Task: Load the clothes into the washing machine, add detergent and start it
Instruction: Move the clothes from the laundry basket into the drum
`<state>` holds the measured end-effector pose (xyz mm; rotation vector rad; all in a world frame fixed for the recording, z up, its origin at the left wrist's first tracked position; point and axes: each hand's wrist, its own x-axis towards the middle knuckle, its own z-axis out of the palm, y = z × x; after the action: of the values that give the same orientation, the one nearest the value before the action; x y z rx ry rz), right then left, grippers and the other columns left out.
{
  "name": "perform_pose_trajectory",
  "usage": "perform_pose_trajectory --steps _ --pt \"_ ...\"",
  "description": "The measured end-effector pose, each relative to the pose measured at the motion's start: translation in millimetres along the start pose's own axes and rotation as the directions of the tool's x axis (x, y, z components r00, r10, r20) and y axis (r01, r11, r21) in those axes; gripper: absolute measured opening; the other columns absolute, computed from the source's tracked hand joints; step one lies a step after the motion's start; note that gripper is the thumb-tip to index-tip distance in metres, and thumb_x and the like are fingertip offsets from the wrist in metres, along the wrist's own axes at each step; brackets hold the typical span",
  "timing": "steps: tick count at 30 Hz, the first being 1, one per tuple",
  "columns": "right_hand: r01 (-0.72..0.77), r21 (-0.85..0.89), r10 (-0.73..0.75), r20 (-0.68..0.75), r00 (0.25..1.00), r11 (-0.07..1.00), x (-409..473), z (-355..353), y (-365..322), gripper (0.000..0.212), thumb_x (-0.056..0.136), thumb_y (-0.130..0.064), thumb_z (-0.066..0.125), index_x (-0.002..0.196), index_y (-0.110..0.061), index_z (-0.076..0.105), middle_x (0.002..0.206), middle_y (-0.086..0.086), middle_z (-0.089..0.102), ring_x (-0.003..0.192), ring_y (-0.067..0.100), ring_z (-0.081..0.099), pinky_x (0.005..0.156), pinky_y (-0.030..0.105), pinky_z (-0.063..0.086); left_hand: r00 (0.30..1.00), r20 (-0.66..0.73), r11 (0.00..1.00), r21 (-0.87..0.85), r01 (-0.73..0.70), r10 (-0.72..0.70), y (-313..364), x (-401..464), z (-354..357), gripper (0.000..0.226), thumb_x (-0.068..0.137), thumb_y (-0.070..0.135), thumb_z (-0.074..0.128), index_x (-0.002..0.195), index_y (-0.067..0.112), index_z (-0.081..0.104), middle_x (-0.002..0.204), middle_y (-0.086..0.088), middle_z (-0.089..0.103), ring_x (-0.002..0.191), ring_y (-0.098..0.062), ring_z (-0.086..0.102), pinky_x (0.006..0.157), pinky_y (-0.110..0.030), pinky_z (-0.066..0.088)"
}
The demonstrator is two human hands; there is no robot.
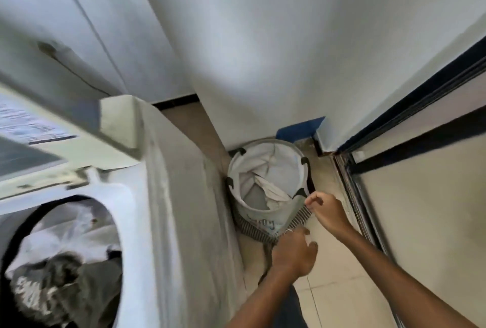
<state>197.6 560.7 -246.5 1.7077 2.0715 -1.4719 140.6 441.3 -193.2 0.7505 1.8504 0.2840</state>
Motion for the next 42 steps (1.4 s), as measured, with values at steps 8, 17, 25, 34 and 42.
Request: perform_pose_trajectory --steps 8,17,25,34,42 --pt "0.065 -0.195 -0.039 0.136 0.99 0.979 148 70 47 0.019 0.094 -0.01 0.049 0.094 0.006 0.061 0.093 0.023 0.066 0.09 0.035 0.061 0.073 0.037 0.045 0.969 -0.194 0.967 0.175 0.186 -0.151 -61 138 44 0.043 0.089 0.02 0.046 0.132 0.018 0.046 0.136 -0.004 0.05 0.122 -0.022 0.046 0.102 -0.036 0.038" --pt "0.323 -0.602 0.07 0.536 0.841 0.73 309 209 121 0.044 0.093 -0.015 0.052 0.135 -0.007 0.042 0.135 0.021 0.047 0.122 0.037 0.048 0.1 0.042 0.042 0.954 -0.286 0.92 0.343 0.189 -0.089 -141 247 75 0.036 0.089 0.032 0.062 0.124 0.023 0.059 0.135 0.001 0.056 0.139 -0.02 0.034 0.118 -0.047 -0.001" --pt "0.185 -0.935 0.139 0.236 0.962 0.303 345 285 198 0.032 0.074 -0.031 0.07 0.1 -0.013 0.071 0.082 0.006 0.07 0.079 0.013 0.069 0.07 0.023 0.053 0.91 -0.381 0.932 0.362 -0.016 0.164 -215 232 122 0.009 0.073 0.036 0.074 0.079 0.03 0.075 0.079 0.014 0.072 0.078 -0.008 0.067 0.089 -0.04 0.052" --pt "0.258 -0.64 0.098 0.465 0.88 0.724 278 223 153 0.037 0.091 -0.025 0.057 0.122 -0.006 0.053 0.127 0.014 0.057 0.121 0.028 0.052 0.093 0.032 0.042 0.956 -0.294 0.917 0.387 0.094 0.026 -194 221 104 0.022 0.058 0.03 0.089 0.073 0.034 0.074 0.075 0.021 0.069 0.078 -0.004 0.065 0.091 -0.033 0.052" --pt "0.22 -0.243 -0.088 0.456 0.885 0.945 175 74 21 0.032 0.073 -0.018 0.065 0.056 -0.019 0.038 0.052 -0.007 0.03 0.049 0.008 0.028 0.049 0.027 0.018 0.893 -0.432 0.988 0.029 0.152 -0.125 -106 194 31 0.036 0.078 0.03 0.073 0.111 0.018 0.066 0.113 0.004 0.067 0.105 -0.016 0.063 0.09 -0.024 0.049"
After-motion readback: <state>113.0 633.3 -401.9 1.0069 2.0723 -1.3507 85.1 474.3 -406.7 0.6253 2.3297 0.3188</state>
